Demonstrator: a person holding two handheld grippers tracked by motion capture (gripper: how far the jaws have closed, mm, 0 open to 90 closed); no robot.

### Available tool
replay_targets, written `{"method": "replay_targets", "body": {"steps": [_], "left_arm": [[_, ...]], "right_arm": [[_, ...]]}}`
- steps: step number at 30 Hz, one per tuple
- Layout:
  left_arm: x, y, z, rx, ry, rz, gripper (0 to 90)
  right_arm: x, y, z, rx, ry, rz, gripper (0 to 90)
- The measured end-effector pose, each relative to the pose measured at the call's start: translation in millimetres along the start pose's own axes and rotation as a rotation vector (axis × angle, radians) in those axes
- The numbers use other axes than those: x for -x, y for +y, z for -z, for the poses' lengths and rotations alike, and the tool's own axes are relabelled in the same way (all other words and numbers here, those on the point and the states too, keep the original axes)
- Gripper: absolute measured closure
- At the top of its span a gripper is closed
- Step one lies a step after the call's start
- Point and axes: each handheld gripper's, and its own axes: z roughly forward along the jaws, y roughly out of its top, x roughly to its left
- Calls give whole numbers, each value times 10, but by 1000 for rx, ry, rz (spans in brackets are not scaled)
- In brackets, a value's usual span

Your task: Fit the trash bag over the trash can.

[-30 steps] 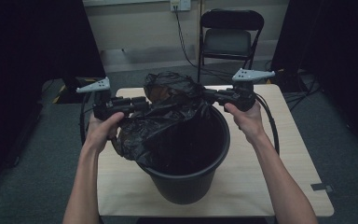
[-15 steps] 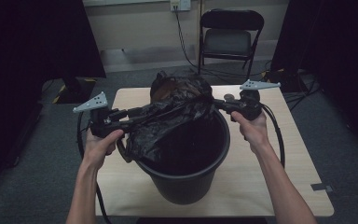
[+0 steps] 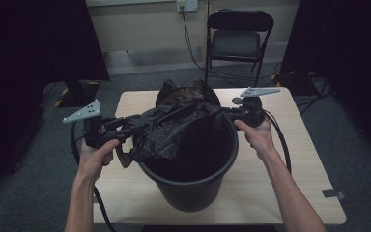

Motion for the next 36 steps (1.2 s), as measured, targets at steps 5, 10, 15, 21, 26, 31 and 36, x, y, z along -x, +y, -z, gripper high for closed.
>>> {"method": "replay_targets", "body": {"steps": [5,10,15,21,26,31,36], "left_arm": [[-138,99,38,40,-42,-1,613],[-273,99,-32,80,-47,41,637],[-262,64,-215,27,-34,42,632],[-119,-23,-217,-8,-1,5,613],[-5,-58,-71,-5,0,-15,586],[-87,12,33,43,-14,8,498],[-338,40,61,118,7,92,483]], "right_arm": [[-7,154,222,85,-38,24,566],[-40,233,365,147,-31,36,524],[-167,339,417,173,-6,66,456],[-262,494,307,174,1,76,420],[-236,520,60,115,32,85,659],[-150,534,-190,61,71,71,730],[-95,526,-340,15,99,64,695]]}}
